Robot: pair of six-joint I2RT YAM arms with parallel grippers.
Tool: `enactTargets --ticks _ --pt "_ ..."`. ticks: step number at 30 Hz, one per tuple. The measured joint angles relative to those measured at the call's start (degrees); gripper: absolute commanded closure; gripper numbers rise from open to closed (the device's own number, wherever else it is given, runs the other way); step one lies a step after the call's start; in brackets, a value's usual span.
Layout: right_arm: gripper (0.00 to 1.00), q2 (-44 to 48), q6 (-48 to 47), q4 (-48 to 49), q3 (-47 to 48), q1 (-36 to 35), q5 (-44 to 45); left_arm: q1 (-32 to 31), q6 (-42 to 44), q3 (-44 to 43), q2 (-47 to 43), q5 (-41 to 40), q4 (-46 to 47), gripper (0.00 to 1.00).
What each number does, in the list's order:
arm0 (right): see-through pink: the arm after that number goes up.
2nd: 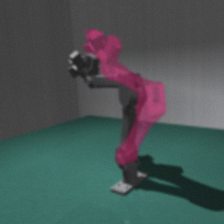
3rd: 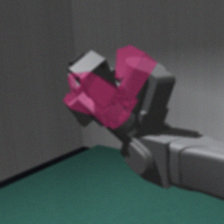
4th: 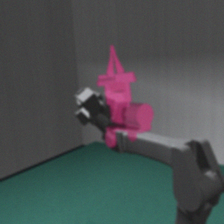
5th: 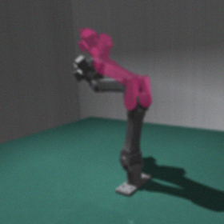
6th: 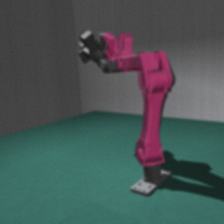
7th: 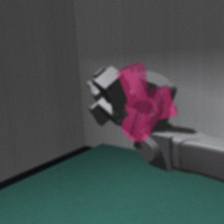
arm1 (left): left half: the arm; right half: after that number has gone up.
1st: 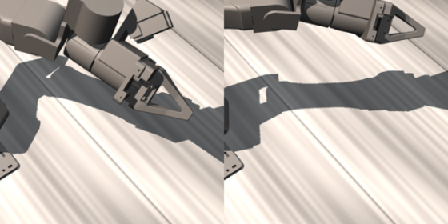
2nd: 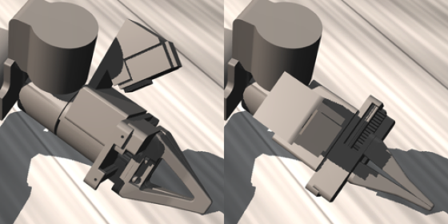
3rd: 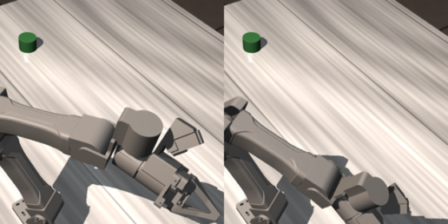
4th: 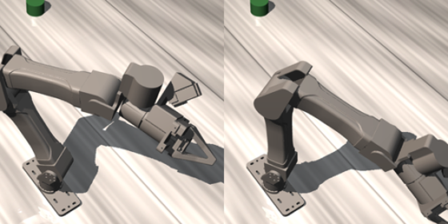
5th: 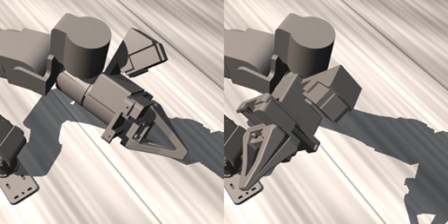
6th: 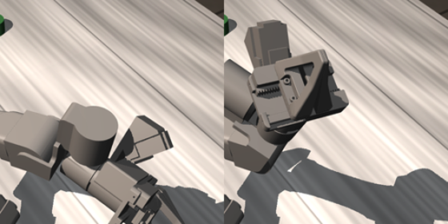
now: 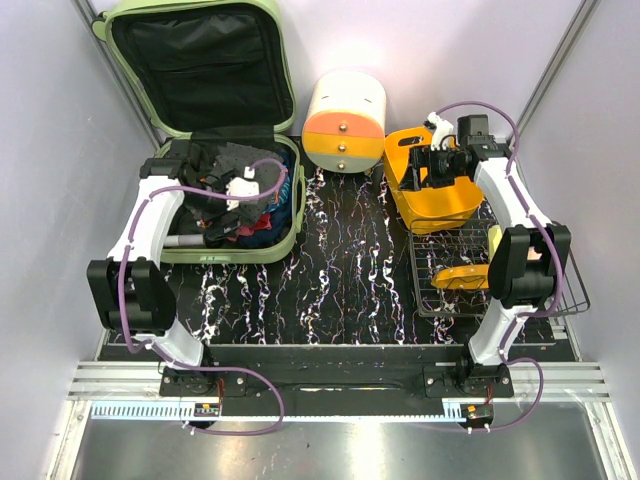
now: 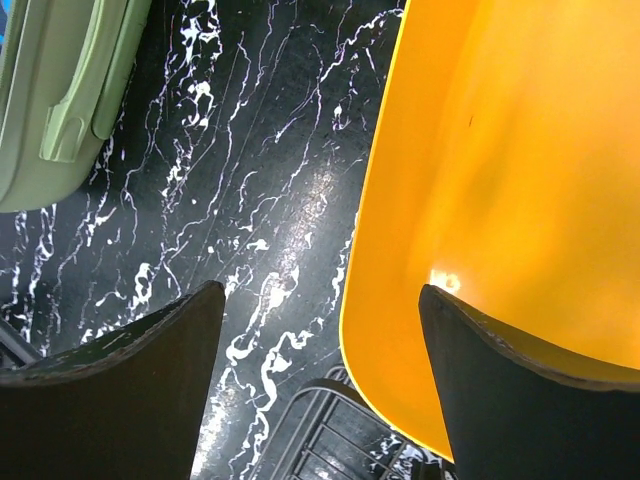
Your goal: Open, take out, and arrange the luggage
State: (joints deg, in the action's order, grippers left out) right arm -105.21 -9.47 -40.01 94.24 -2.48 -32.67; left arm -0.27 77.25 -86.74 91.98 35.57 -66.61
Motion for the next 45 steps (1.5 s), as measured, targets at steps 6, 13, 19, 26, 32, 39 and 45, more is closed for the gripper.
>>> enactTargets --ticks 6,13,19,26,32,39,45 --pt "0.13 -2.0 5.5 1.3 0.0 0.0 -1.5 -3.3 10.8 1.2 2.8 -3.5 0.7 0.09" --pt "0.13 -2.5 8.0 2.2 0.0 0.0 -1.6 -5.0 18.8 3.8 3.1 -7.0 4.0 0.14" --pt "0.13 -2.4 8.5 2.5 0.0 0.0 -1.5 -5.3 9.8 -6.9 6.8 -5.8 3.5 0.23" --pt "0.13 -1.8 8.5 2.9 -0.1 0.0 -1.5 -5.7 -22.4 -22.2 17.4 -9.4 17.0 0.21" --pt "0.13 -0.7 8.5 3.0 -0.2 0.0 -1.5 -7.0 -39.4 -23.6 21.6 -19.5 21.8 0.22" --pt "0.13 -0.7 8.5 2.9 -0.5 0.0 -1.5 -9.2 -47.1 -23.9 24.7 -31.6 23.1 0.26" --pt "0.12 -0.7 8.2 2.9 -0.5 0.0 -1.5 -8.7 -47.7 -22.5 24.3 -39.4 23.5 0.29"
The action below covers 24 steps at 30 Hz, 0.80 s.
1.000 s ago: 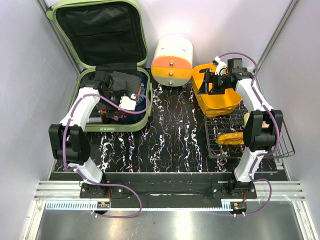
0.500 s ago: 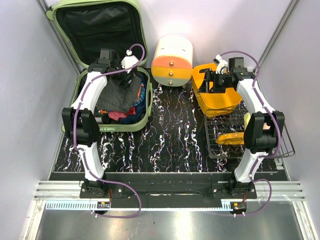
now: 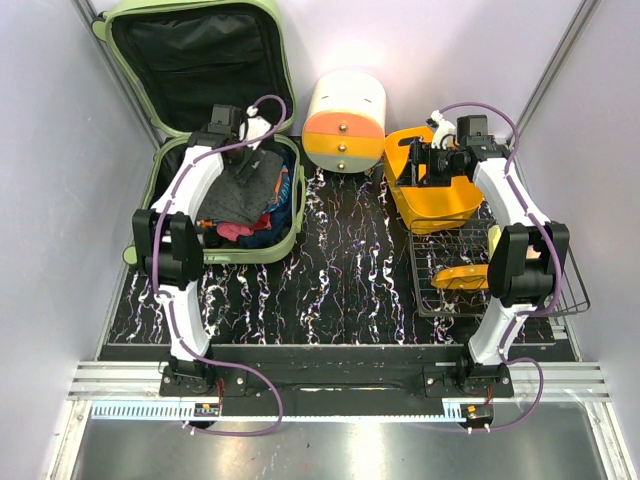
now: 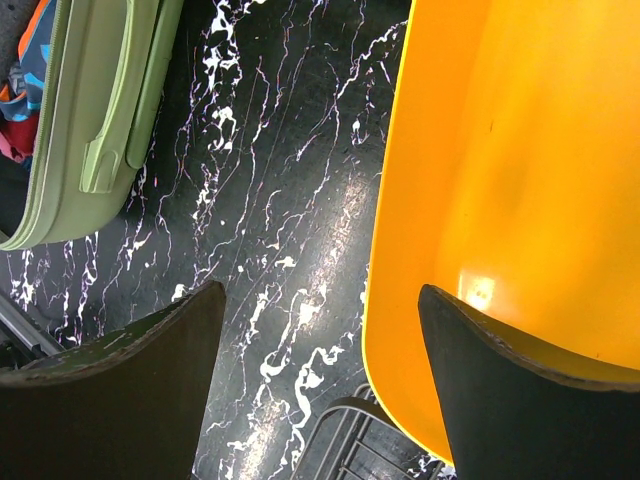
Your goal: Open, take out, and arrange the luggage
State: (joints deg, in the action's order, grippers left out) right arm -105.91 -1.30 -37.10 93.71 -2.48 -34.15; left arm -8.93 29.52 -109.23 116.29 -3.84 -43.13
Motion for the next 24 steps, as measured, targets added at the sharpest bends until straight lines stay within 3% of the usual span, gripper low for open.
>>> enactTargets --ticks 7,11,16,21,24 --pt "0.12 0.0 -0.8 -0.1 0.0 0.0 0.0 6.1 -0.1 5.2 -5.0 -4.2 -1.4 0.27" --pt "0.11 0.0 -1.2 -0.1 0.0 0.2 0.0 13.1 -1.1 5.9 -8.3 -2.8 -4.4 0.08" --pt "0.11 0.1 -1.3 -0.2 0.0 0.2 0.0 20.4 3.7 5.8 -12.5 12.3 -11.8 0.07" --pt "0.12 0.1 -1.2 -0.2 0.0 0.2 -0.8 20.0 20.6 7.6 -18.5 30.6 -19.5 0.08" --pt "0.12 0.2 -1.1 -0.2 0.0 0.2 -1.5 18.1 33.6 10.2 -21.4 36.9 -23.0 0.08"
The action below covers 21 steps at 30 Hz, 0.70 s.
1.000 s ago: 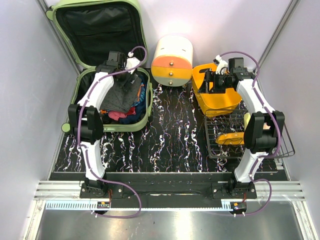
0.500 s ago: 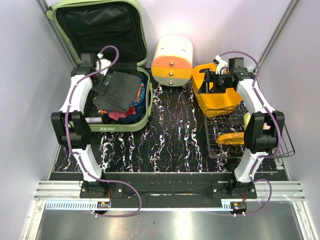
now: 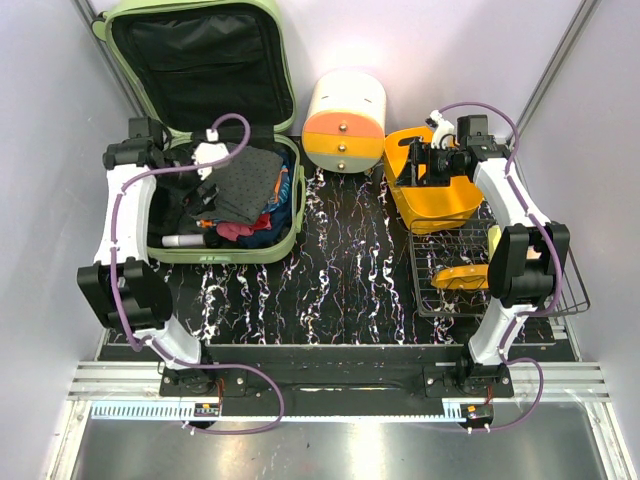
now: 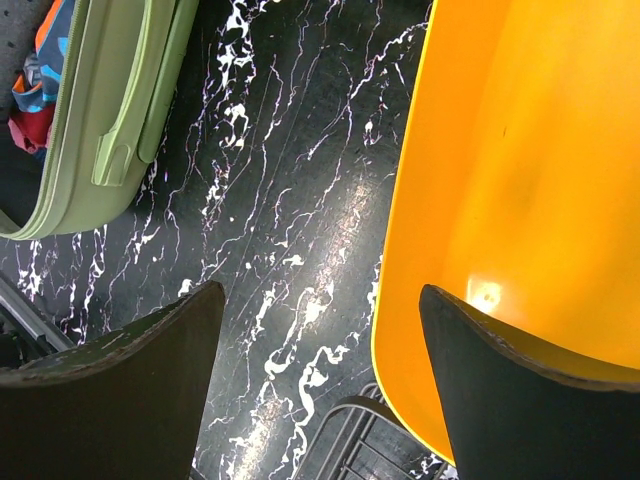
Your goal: Open, take out, and arrange the luggage
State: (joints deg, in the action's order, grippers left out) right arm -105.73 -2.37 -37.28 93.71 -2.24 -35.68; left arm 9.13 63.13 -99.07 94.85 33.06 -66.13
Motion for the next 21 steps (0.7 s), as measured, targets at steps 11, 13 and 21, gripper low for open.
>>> enactTargets --ticks 11,13,21 --pt "0.11 1.4 0.3 0.0 -0.2 0.0 -1.3 -6.4 27.9 0.3 8.2 0.6 -4.5 0.02" --pt "0.11 1.9 0.3 -0.1 -0.5 0.0 -1.3 -6.5 30.7 0.7 9.2 -0.3 -4.2 0.03" --pt "0.11 2.9 0.3 -0.3 -1.2 0.0 -1.3 -6.6 37.4 4.1 9.8 -4.9 -1.8 0.17"
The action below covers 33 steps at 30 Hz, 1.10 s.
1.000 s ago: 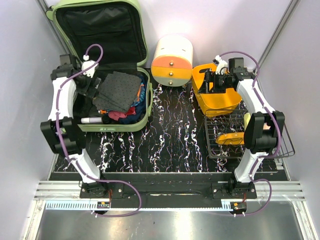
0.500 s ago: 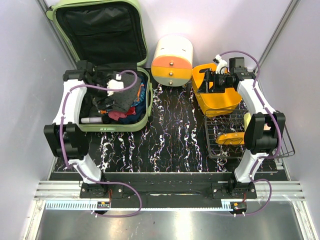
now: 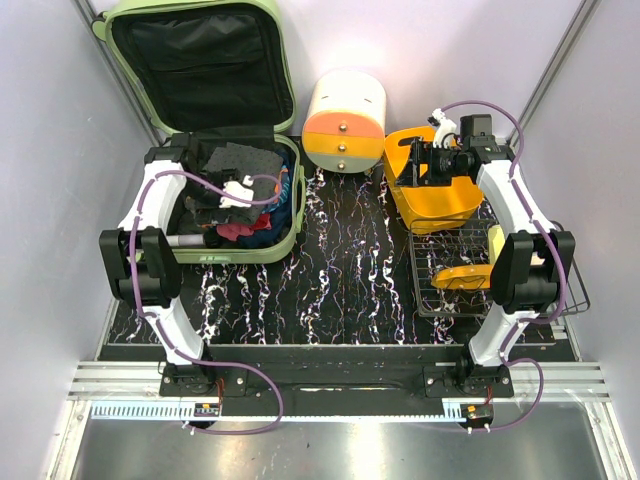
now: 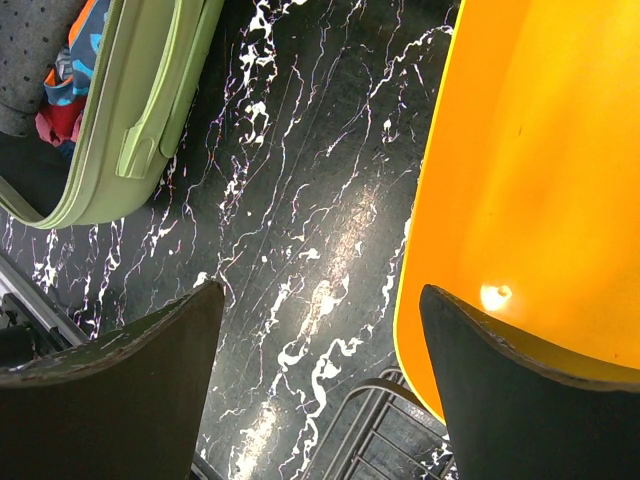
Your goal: Open, take out, and arrange the luggage
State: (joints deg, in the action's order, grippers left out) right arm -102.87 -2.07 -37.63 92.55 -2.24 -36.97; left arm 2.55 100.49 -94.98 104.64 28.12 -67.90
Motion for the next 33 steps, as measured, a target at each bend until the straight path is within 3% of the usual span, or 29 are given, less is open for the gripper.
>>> enactTargets --ticks 3,4,13,14,15,22,27,33 --pt "0.11 0.0 0.0 -0.2 0.0 0.0 0.0 0.0 0.5 1.7 0.0 -0.9 2.7 0.31" --pt "0.11 0.0 0.0 -0.2 0.0 0.0 0.0 0.0 0.5 2.2 0.0 -1.1 3.5 0.43" --pt "0.11 0.0 -0.5 -1.0 0.0 0.0 0.0 0.0 -1.3 0.8 0.0 -0.6 4.8 0.81" --pt "0.11 0.0 -0.6 -1.0 0.0 0.0 0.0 0.0 -1.5 0.3 0.0 -0.5 4.6 0.94" --pt "0.11 0.0 -0.7 -1.0 0.0 0.0 0.0 0.0 -1.9 -0.1 0.0 -0.3 4.4 1.0" --pt "0.09 0.1 -2.2 0.5 0.2 -0.3 -0.2 -0.9 -10.4 -8.2 0.1 0.6 2.2 1.0" --pt "0.0 2.2 -4.7 4.7 0.0 -1.2 -0.4 -3.7 -16.9 -17.1 0.0 1.7 0.5 1.0" --pt "0.0 9.4 -11.8 14.0 -4.0 -7.0 -2.0 -9.9 -23.3 -17.9 -1.8 2.0 -1.6 1.0"
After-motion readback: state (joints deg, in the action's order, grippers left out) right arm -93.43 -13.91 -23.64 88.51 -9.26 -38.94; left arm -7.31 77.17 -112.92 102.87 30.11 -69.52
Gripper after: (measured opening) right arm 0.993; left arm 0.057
